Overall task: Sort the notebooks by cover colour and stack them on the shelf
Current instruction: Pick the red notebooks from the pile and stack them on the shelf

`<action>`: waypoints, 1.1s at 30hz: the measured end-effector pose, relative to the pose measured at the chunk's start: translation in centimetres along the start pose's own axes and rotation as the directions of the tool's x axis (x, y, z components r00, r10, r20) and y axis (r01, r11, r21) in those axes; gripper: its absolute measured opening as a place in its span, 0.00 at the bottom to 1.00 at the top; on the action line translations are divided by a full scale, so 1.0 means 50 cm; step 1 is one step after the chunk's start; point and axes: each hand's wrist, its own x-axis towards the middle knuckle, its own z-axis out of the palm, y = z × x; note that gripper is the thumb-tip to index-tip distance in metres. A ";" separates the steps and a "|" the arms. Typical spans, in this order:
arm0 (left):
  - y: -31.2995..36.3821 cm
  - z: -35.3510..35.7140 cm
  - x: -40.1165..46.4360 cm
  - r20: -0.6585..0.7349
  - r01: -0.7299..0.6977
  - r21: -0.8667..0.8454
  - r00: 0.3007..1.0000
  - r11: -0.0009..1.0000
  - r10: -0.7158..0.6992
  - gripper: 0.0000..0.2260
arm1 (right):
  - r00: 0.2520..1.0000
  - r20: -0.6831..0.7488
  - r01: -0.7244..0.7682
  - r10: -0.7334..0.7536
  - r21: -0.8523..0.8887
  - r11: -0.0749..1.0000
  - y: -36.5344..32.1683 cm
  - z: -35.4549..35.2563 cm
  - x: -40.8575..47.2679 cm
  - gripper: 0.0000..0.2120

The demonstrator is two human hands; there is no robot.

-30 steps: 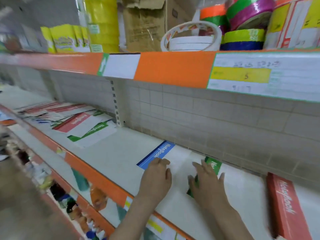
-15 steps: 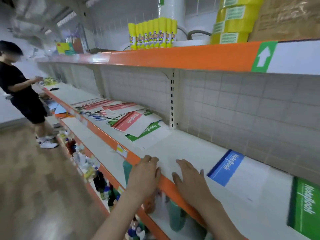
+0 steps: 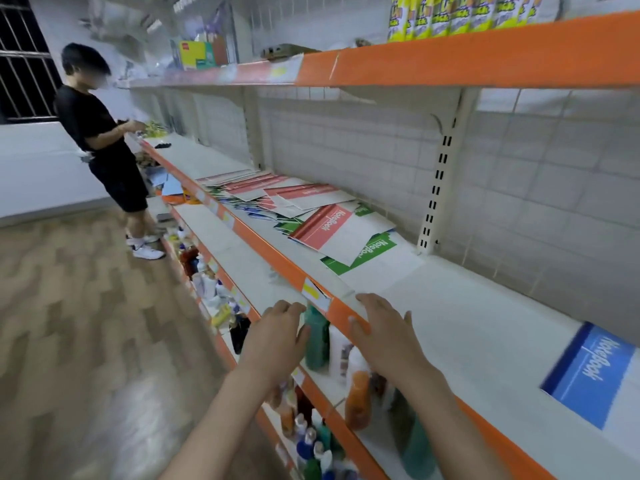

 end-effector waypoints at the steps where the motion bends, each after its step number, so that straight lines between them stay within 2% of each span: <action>1: -0.016 0.000 0.012 -0.004 0.005 -0.001 1.000 1.000 -0.005 0.18 | 1.000 -0.004 0.003 -0.003 0.012 1.000 -0.006 0.005 0.019 0.21; 7: -0.096 -0.003 0.137 -0.046 0.017 -0.012 0.999 1.000 -0.017 0.18 | 0.998 -0.068 0.007 -0.005 0.038 0.999 -0.040 0.033 0.151 0.20; 12: -0.129 -0.004 0.272 -0.051 -0.035 -0.016 0.998 0.999 0.035 0.18 | 0.994 -0.103 -0.018 0.020 0.020 1.000 -0.072 0.050 0.265 0.17; 17: -0.135 0.009 0.386 -0.088 -0.116 -0.060 0.990 0.991 0.111 0.17 | 0.980 -0.180 -0.093 0.085 -0.038 0.995 -0.078 0.047 0.357 0.20; 26: -0.109 0.032 0.503 -0.193 -0.245 -0.081 0.955 0.966 0.226 0.13 | 0.962 -0.171 -0.222 0.212 -0.037 0.974 -0.053 0.040 0.403 0.22; 33: -0.103 0.043 0.560 -0.148 -0.306 -0.069 0.945 0.950 0.293 0.14 | 0.935 -0.198 -0.307 0.296 -0.028 0.951 -0.047 0.045 0.420 0.21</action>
